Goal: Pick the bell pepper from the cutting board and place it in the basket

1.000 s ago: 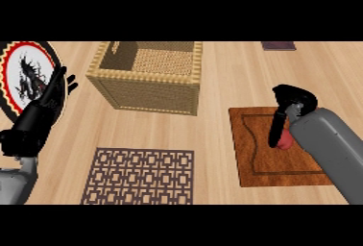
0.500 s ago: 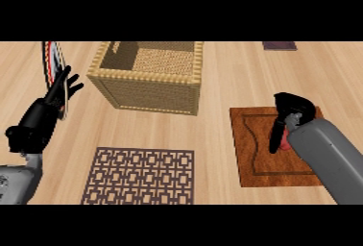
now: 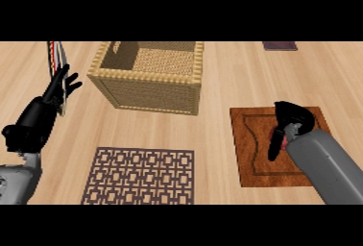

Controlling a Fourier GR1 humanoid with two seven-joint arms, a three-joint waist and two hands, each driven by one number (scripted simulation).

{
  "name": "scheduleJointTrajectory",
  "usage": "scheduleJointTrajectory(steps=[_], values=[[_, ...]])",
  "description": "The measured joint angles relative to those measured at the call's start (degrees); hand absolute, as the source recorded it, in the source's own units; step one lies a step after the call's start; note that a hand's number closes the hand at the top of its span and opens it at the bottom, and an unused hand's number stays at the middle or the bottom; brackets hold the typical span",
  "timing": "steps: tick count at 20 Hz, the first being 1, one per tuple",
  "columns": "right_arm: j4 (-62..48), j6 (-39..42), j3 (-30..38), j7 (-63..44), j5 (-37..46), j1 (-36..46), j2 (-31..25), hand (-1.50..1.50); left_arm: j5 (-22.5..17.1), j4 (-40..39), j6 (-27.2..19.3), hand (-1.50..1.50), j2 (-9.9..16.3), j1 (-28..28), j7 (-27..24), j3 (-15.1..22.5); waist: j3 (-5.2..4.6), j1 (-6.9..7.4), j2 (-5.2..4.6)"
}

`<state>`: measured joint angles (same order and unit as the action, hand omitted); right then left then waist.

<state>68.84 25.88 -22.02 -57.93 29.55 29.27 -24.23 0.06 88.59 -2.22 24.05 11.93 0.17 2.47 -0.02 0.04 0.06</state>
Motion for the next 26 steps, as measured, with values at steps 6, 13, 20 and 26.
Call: scheduleJointTrajectory(steps=[6, 13, 20, 26], values=[[-1.6, 0.3, 2.6, 1.5, 2.8, -1.4, 0.4, -1.5, 0.8, -0.4, 1.3, 0.0, -1.0, -0.7, -1.2, -1.2, 0.01, 0.04, -0.03], [-1.2, 0.6, 5.5, 3.0, 5.9, -4.2, 1.7, 1.5, 2.5, 1.1, 2.2, 0.0, -2.4, -1.3, -0.5, -2.3, -0.03, 0.06, 0.03], [-4.3, 0.1, 7.3, 5.9, 11.0, -3.2, 3.4, 1.5, 3.8, 0.2, 3.7, 0.0, -4.2, -0.9, -1.1, -3.4, -0.31, 0.14, 0.22], [-9.8, -2.0, 6.9, 15.0, 15.3, -0.1, 1.8, 1.5, 4.1, -0.6, 5.0, 0.0, -4.4, -0.6, -2.0, -4.5, -0.42, 0.57, 0.08]])
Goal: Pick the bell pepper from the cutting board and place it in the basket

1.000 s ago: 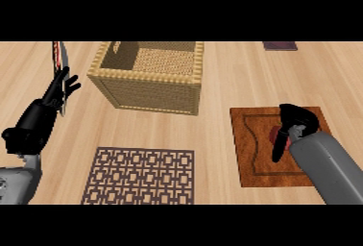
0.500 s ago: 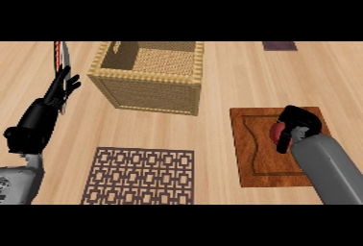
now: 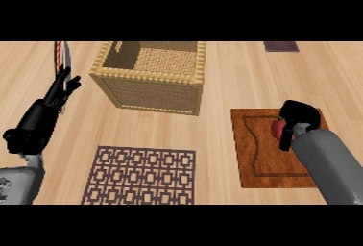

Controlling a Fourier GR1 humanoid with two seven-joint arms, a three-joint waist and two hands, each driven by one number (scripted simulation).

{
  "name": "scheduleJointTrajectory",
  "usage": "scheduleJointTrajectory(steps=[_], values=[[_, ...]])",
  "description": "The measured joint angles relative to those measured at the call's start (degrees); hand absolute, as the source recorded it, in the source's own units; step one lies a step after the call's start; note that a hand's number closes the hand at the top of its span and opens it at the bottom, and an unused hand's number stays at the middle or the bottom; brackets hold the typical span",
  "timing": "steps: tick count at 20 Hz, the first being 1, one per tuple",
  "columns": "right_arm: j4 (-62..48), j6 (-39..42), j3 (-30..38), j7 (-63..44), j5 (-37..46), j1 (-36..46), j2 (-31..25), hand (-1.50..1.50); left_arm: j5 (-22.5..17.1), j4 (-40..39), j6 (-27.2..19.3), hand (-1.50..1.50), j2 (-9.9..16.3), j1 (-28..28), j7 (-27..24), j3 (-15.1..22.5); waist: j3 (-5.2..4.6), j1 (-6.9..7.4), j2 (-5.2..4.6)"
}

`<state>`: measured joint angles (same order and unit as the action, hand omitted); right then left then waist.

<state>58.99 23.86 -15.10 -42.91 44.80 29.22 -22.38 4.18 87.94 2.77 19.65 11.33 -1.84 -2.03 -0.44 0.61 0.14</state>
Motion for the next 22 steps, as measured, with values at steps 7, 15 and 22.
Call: scheduleJointTrajectory(steps=[7, 15, 22], values=[[-10.3, -9.2, 0.0, 22.3, 2.3, 7.8, -3.7, 1.5, 0.9, 0.9, -0.3, 0.0, -1.5, 1.8, 0.9, 1.8, 0.56, 2.37, -1.2], [-18.8, -24.8, 5.2, 31.5, 3.5, 17.4, -2.9, 1.5, 1.5, 0.5, -0.6, 0.0, -2.0, 2.6, 2.0, 1.7, 0.58, 1.66, -0.93], [-12.8, -30.3, 15.9, 39.5, -8.1, 24.2, -0.3, 1.5, 1.0, 0.0, 0.1, 0.0, -1.0, 1.4, 1.2, 0.4, 0.54, 0.64, -0.32]])
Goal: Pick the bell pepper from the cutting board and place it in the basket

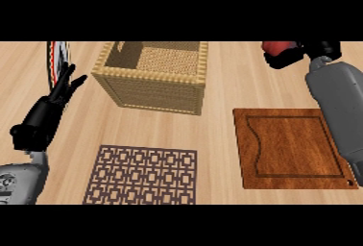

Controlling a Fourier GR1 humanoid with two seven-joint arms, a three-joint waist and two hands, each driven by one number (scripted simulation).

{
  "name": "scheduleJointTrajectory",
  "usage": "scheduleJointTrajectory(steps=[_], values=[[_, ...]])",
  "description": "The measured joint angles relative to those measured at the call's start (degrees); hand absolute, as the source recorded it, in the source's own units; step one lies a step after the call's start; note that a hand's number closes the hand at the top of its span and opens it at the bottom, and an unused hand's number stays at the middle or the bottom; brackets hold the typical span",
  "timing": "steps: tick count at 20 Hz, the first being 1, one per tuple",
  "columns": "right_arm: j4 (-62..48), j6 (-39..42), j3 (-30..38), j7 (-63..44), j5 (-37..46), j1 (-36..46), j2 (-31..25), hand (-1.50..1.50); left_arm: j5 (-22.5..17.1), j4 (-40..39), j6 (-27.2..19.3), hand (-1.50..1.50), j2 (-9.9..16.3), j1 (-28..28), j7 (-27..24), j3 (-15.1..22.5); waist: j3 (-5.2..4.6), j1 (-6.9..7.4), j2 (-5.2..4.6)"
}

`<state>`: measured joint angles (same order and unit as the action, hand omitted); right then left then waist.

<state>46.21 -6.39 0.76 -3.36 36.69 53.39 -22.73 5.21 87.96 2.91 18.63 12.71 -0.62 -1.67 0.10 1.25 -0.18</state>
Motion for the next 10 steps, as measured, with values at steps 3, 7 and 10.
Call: scheduleJointTrajectory(steps=[3, 7, 10], values=[[1.7, 1.5, 2.6, 1.4, -3.7, 4.5, 0.6, 1.5, 0.7, 0.3, -0.5, 0.0, -0.5, -0.1, 0.5, 0.3, -0.04, -0.17, 0.09], [2.1, 4.5, 4.1, 1.7, -6.5, 11.0, 1.5, 1.5, 1.0, 0.0, -0.6, 0.0, -0.9, 0.2, 0.5, 0.4, -0.11, -0.26, 0.08], [2.3, 7.2, 4.3, -1.2, -8.1, 16.2, 3.6, 1.5, 1.2, -1.0, -0.4, 0.0, -0.9, 0.3, -0.3, 0.1, -0.13, -0.33, 0.1]])
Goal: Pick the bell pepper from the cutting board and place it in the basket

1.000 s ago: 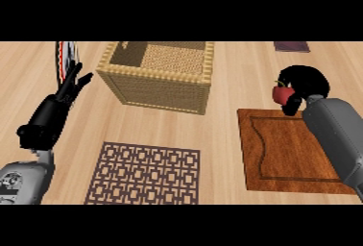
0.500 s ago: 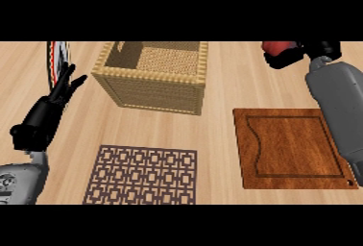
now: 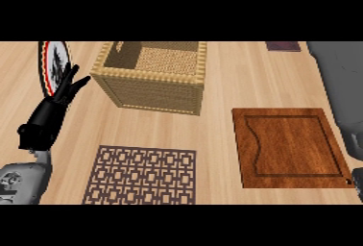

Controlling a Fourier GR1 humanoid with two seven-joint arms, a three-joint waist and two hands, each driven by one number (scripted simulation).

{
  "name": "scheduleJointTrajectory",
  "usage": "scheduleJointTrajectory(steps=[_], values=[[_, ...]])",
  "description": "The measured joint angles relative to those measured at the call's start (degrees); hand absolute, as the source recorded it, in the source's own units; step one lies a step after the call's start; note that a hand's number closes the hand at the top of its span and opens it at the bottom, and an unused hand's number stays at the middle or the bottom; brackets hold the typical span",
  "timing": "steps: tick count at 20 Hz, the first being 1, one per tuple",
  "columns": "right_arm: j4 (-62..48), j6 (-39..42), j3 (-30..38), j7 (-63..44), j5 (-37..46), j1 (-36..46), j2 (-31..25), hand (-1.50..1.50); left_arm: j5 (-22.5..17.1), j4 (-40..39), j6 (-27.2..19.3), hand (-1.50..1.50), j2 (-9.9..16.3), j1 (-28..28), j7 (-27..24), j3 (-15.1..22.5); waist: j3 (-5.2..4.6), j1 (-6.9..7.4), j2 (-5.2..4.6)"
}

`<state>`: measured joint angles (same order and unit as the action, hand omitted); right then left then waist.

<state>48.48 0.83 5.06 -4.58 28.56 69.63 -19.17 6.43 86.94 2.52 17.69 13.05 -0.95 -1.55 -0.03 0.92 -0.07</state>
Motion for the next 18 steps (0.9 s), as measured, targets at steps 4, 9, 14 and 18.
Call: scheduleJointTrajectory(steps=[4, 9, 14, 18], values=[[-0.7, 3.5, -0.2, -5.1, -1.2, 6.1, 2.3, 1.5, 0.2, 1.1, 0.1, 0.0, -0.1, -0.8, 0.3, -0.2, -0.02, 0.05, 0.07], [-6.8, 4.7, -0.3, -9.4, -1.1, 14.6, 5.7, 1.5, -0.2, 2.0, 0.9, 0.0, -0.1, -0.8, 0.4, -0.5, -0.05, 0.71, -0.17], [-13.9, 3.6, 0.2, -12.3, -0.6, 20.5, 9.2, 1.5, 0.5, 1.0, 0.8, 0.0, -0.9, -0.7, -0.7, -0.1, -0.06, 1.03, -0.37], [-19.5, 4.2, 0.0, -13.1, 0.1, 23.5, 11.2, 1.5, 0.2, 1.5, 1.5, 0.0, -0.4, 0.2, 0.4, -0.5, -0.08, 1.39, -0.54]])
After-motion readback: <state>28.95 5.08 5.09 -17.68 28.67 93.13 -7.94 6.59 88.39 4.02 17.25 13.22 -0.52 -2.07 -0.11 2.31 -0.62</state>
